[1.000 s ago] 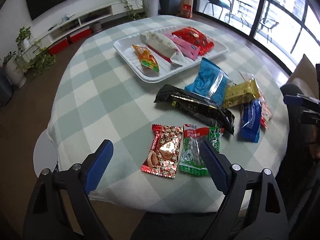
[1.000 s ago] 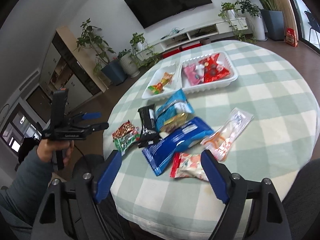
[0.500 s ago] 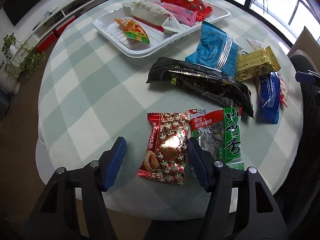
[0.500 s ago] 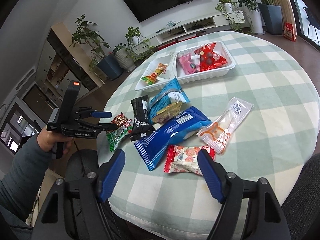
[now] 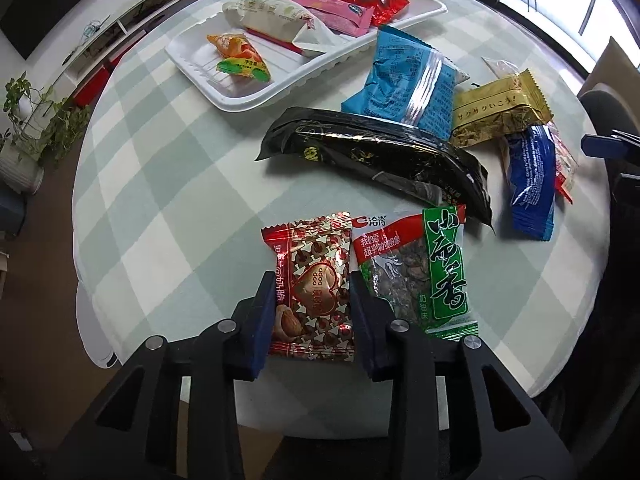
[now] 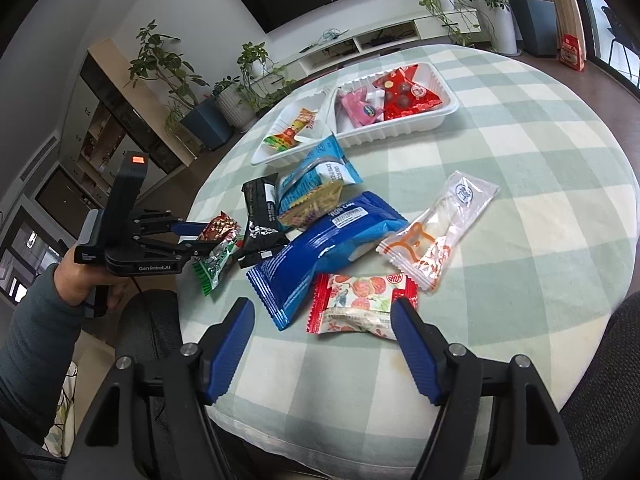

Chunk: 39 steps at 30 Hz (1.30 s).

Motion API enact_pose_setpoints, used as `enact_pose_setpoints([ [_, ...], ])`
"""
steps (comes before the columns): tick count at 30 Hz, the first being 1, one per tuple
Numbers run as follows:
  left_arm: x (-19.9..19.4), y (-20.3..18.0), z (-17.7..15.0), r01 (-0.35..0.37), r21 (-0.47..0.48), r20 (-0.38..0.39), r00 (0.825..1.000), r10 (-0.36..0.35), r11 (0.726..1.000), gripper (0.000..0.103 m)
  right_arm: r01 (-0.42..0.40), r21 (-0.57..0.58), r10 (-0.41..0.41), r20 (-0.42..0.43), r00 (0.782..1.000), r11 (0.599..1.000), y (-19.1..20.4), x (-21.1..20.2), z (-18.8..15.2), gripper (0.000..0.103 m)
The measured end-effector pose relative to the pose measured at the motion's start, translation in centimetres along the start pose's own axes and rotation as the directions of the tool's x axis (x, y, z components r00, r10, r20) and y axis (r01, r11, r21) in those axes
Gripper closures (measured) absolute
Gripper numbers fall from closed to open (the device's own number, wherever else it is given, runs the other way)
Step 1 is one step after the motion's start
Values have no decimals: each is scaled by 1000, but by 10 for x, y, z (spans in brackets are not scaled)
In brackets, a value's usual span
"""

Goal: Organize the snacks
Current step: 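Grasp the red heart-print candy packet with the left tool, then grasp the green seed packet with the right tool while the left tool holds the red packet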

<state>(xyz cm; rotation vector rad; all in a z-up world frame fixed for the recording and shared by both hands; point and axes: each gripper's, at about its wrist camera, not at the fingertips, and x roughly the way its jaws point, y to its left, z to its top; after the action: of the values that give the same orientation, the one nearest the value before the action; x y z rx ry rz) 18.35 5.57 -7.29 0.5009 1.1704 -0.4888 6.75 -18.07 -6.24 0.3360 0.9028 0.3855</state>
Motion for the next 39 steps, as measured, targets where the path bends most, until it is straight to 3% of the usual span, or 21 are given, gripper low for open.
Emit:
enact_pose_setpoints([
  [7,-5,-20,-10,106,-79,29,994,-104,991,73,0,-13,0,-18,1000,1000,2,3,-1,30],
  [16,-11,-50,-14,180,-151,88,982,-168,972,73,-19,-44,17,-53,998,999,20,9,-3,31],
  [23,-28,-35,-42,190,-244,157,975,-155,951,73,-109,-130,92,-134,987,985,68,29,-7,38],
  [27,-37,-23,-63,214,-325,209,966,-151,921,73,-110,-176,84,-150,985,978,85,42,-4,40],
  [31,-41,-23,-71,235,-337,239,958,-159,912,73,-73,-251,35,-152,988,965,97,55,-5,42],
  [35,-44,-19,-74,250,-343,263,951,-162,905,73,-42,-354,-10,-143,990,934,111,61,-11,45],
  [39,-44,-15,-75,266,-355,279,945,-170,896,73,50,-539,-108,-78,991,841,127,70,-22,46],
])
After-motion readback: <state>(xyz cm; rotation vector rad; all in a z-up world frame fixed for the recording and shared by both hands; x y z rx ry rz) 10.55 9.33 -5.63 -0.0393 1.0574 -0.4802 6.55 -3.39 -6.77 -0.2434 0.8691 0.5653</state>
